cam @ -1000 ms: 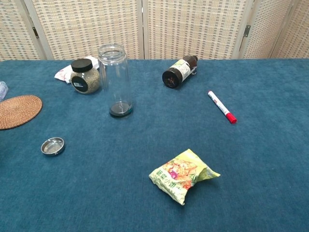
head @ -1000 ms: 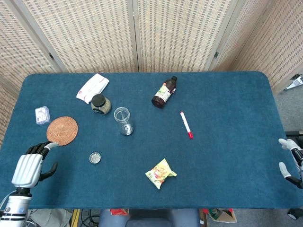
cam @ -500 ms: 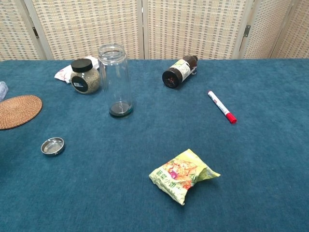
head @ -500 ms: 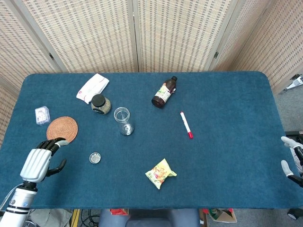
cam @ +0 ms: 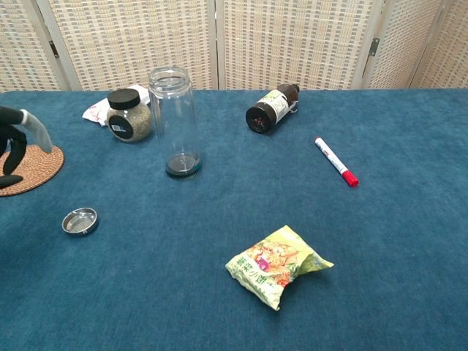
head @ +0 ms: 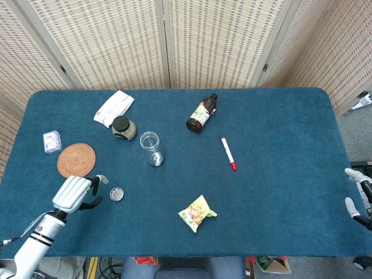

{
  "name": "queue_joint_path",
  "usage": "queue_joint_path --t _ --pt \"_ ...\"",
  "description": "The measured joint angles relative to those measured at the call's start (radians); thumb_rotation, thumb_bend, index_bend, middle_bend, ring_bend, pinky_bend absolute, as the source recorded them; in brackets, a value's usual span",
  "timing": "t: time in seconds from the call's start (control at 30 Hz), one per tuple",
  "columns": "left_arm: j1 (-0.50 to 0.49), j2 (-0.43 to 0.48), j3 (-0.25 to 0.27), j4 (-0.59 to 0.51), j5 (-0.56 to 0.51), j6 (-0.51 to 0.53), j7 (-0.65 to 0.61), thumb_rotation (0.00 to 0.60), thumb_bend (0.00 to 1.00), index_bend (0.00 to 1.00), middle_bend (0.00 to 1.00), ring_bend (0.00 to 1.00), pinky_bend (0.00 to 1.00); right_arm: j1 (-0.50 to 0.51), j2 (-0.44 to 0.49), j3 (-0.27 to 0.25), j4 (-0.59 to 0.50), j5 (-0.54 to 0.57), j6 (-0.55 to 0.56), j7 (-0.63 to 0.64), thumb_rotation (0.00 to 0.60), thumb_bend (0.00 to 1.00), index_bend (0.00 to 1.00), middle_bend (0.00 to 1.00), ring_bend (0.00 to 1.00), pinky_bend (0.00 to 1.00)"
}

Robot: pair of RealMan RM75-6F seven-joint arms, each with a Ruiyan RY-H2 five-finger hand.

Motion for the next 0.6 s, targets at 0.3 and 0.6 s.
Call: queue_joint_path --t 0.3,0.6 --pt "-0.079 -0.085 -0.007 0.07 -0.046 -0.097 0.036 0.6 0.32 0.42 0.98 0.94 1.0 -0.002 -0.002 0.0 0.009 0.007 -0.004 0.009 0.6 0.37 0.24 0.34 0.13 0.21" --pt "-0.13 -0.147 -0.002 0.12 -0.119 -0.177 0.09 0.6 0.32 0.44 1.0 0.97 1.0 -0.004 -0.003 0.0 0.017 0.013 -0.005 0.018 0.6 0.37 0.24 0.34 0.13 0.21"
